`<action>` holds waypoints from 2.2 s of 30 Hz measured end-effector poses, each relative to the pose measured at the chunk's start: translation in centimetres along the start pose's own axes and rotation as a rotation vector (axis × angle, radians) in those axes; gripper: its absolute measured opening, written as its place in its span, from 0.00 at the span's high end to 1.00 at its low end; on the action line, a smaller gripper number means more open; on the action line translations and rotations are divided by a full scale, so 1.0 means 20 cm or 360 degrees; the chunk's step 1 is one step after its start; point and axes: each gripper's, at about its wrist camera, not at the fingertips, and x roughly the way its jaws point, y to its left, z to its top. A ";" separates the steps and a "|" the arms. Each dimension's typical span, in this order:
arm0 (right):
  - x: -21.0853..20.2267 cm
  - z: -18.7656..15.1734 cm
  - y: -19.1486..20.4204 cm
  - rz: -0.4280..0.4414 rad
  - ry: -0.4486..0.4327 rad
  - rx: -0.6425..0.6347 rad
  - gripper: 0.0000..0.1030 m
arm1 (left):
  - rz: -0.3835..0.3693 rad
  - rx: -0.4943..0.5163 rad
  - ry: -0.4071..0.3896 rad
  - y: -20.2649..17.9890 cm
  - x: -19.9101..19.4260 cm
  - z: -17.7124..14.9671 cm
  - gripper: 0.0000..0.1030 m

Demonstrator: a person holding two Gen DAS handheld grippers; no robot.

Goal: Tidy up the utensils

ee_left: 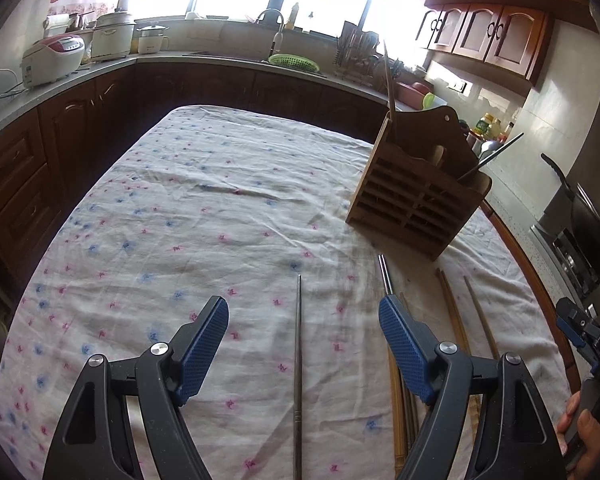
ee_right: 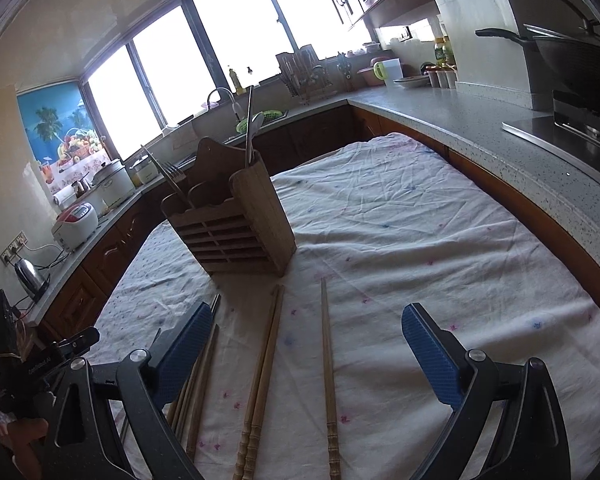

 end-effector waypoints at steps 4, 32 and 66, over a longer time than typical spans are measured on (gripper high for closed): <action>0.04 -0.01 0.02 -0.0003 0.0050 -0.0037 0.06 | 0.0022 0.0021 0.0046 -0.02 0.05 0.01 0.26; 0.67 -0.01 0.29 0.0078 0.0478 -0.0246 0.79 | 0.0024 0.0102 0.0386 0.00 0.50 0.09 0.63; 0.27 0.14 0.46 0.0176 0.0239 -0.0310 0.95 | -0.0214 0.0087 0.0051 0.04 -0.02 0.21 0.98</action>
